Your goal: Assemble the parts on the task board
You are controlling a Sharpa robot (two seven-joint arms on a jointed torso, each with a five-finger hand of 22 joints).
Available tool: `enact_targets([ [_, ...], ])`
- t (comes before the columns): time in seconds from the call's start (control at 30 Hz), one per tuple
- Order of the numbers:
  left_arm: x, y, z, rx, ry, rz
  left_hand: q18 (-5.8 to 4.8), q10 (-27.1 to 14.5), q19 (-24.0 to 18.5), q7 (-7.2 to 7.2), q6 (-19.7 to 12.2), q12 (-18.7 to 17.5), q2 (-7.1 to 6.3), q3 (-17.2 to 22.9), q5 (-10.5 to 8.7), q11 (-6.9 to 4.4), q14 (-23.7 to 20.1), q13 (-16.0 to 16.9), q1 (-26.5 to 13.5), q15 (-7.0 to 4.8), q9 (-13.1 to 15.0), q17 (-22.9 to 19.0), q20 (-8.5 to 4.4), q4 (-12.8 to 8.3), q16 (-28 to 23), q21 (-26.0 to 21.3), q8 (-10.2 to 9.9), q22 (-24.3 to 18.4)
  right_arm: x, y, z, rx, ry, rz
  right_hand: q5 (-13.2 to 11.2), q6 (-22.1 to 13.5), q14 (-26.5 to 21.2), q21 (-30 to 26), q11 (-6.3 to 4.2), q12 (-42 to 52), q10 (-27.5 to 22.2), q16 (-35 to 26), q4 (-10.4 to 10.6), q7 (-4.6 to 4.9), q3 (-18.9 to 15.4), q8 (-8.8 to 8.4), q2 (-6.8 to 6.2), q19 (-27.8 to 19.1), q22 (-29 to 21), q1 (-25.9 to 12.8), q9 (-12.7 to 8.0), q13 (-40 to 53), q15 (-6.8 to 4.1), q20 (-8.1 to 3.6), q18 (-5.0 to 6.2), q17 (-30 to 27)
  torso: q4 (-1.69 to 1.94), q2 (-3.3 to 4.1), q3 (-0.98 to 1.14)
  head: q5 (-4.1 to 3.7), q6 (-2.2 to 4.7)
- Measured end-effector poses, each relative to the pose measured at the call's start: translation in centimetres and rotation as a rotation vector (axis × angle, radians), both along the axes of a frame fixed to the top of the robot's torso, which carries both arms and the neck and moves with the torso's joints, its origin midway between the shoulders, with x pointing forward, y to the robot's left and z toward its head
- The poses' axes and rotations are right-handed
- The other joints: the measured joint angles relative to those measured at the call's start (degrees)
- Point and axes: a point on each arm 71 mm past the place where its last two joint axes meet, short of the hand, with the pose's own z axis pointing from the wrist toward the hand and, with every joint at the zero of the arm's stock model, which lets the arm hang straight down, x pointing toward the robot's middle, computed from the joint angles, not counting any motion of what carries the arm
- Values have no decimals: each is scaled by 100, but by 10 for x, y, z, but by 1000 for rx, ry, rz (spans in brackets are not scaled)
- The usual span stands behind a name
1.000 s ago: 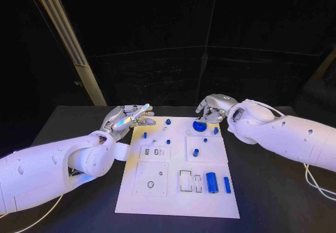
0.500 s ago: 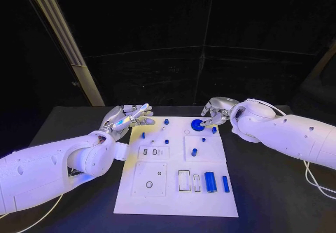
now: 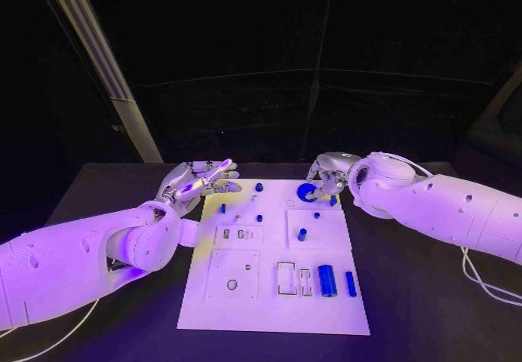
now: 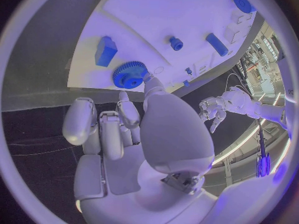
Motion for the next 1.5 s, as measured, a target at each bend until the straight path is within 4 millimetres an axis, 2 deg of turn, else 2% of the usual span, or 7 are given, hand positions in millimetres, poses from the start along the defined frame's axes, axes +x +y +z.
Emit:
enact_targets([
  [0.3, 0, 0, 0, 0, 1, -1, 0, 0, 0, 0, 0, 0, 0, 0, 0, 0, 0, 0, 0, 0, 0, 0, 0, 0, 0, 0, 0, 1, 1, 1, -2, -29, 12, 7, 112, 2, 0, 71, -12, 372, 151, 64, 12, -2, -12, 69, 71, 20, 113, 114, 4, 406, 0, 20, 0, -1, -5, -2, 2, -16, -15],
  [0.4, 0, 0, 0, 0, 2, -1, 0, 0, 0, 0, 0, 0, 0, 0, 0, 0, 0, 0, 0, 0, 0, -1, 0, 0, 0, 0, 0, 1, 1, 1, -2, -36, 13, 9, 463, 21, 0, 71, -12, 429, 151, 75, 12, -21, -12, 98, 132, 20, 141, 178, 4, 478, -1, 20, -92, -1, -6, -2, 3, -36, -24],
  [0.53, 0, 0, 0, 1, 3, -1, 0, 0, 0, 0, 0, 0, 0, 0, 0, 0, 0, 0, 0, 0, 0, -1, 0, 0, 0, 0, 0, 1, 1, 2, -2, -43, 13, 12, 750, 42, 0, 96, -33, 467, 172, 74, 12, -42, -12, 120, 137, 20, 163, 242, 3, 543, 0, 20, -90, -1, -7, -2, 3, -49, -26],
  [0.83, 1, 1, -1, 2, 5, -1, 0, 0, 0, 0, 0, 0, 0, 0, 0, 0, 0, 0, 0, 0, 0, -1, 0, 0, 0, 0, 1, 2, 2, 3, -2, -53, 12, 16, 894, 160, 0, 119, -34, 567, 253, 96, -13, -67, 13, 169, 224, 20, 214, 329, 0, 581, -1, 20, -90, -2, -6, -2, 3, -58, -43],
  [0.93, 1, 1, -1, 2, 5, -2, 0, 0, 0, 0, 0, 0, 0, 0, 0, 0, 0, 1, 0, 0, 0, -1, 0, 0, 0, 0, 1, 1, 2, 4, -1, -55, 9, 19, 692, 316, 1, 159, -76, 651, 301, 96, -67, -77, 67, 236, 293, 40, 258, 398, 3, 581, -1, 39, -90, -2, -5, -2, 3, -59, -47],
  [1.07, 1, 1, -1, 2, 6, -2, 0, 0, 0, 0, 0, 0, 0, 0, 0, 0, 0, 1, 0, 0, 0, -2, 0, 0, 0, 0, 1, -3, 2, 7, -1, -59, -3, 26, 129, 549, -19, 197, -140, 762, 402, 117, -126, -137, 260, 302, 404, 85, 330, 539, 42, 590, -26, -6, -90, -2, -5, -2, 4, -59, -51],
  [1.5, 0, 2, -1, 2, 9, -3, 0, 0, 19, 0, 0, 0, 0, 0, 0, 0, 0, 1, 0, 0, 0, 4, 20, 0, -22, 0, 1, -3, -3, 19, 6, -65, -107, 49, 128, 633, 0, 304, -216, 888, 520, 139, -216, -126, 538, 346, 491, 164, 571, 626, 42, 592, -105, -85, -90, -3, -2, -1, 5, -66, -51],
])
